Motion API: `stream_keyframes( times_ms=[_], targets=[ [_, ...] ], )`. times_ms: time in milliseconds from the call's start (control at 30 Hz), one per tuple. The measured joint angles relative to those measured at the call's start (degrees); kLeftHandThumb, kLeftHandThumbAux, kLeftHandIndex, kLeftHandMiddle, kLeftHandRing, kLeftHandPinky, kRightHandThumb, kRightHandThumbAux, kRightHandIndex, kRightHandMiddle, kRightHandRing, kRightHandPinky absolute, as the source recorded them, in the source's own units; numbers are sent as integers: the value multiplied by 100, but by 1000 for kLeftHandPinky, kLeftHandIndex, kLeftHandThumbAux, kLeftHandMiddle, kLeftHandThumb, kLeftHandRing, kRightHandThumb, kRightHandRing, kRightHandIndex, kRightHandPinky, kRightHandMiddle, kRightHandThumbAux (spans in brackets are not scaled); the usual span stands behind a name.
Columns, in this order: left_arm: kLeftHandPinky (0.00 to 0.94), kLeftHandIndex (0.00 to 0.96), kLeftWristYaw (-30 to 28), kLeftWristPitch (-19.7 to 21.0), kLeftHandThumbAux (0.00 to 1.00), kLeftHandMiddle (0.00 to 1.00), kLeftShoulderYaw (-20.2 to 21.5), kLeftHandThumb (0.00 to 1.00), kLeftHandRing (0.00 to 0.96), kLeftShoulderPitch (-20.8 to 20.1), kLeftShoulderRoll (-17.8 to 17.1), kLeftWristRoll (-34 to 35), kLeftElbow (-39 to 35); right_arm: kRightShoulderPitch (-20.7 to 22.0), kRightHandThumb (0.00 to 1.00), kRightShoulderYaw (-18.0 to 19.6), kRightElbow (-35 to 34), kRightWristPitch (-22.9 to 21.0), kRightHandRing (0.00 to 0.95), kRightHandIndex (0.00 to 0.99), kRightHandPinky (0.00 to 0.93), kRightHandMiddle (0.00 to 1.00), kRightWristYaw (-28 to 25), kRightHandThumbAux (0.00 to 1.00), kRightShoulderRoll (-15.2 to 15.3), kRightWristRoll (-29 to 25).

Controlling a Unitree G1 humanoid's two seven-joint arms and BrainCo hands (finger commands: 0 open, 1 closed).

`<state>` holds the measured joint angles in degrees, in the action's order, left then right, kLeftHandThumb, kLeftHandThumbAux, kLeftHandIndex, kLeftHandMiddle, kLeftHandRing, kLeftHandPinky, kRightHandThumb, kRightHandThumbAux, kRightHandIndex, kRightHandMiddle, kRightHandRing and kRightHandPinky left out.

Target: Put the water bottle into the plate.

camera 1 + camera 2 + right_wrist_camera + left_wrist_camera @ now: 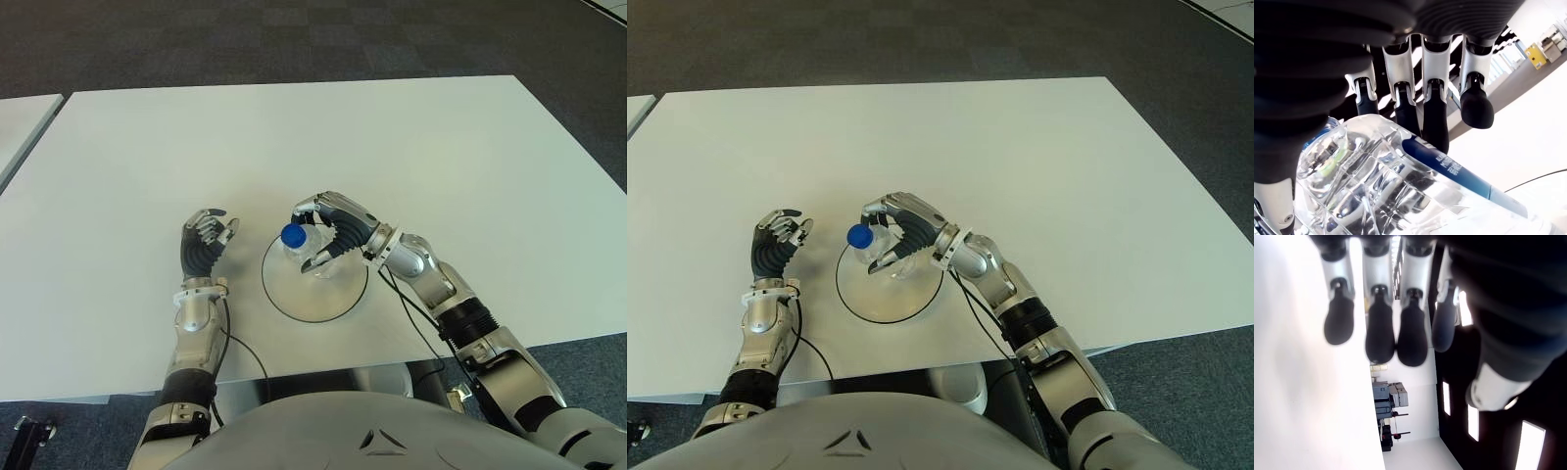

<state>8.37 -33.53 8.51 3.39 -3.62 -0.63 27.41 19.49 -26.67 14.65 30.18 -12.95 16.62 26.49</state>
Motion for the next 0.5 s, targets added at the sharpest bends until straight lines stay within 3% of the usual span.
stream_keyframes(
  times_ms=[300,500],
  targets=[
    [669,436,1,37,715,700,13,707,682,0,1,-1,-9,-33,745,-240,-359,-518,896,441,898,897,-508,709,14,52],
    [669,436,1,37,716,700,20,707,683,-1,0,-3,-7,-287,741,-465,-511,-898,879,440,874,873,-921,709,190,448]
  ],
)
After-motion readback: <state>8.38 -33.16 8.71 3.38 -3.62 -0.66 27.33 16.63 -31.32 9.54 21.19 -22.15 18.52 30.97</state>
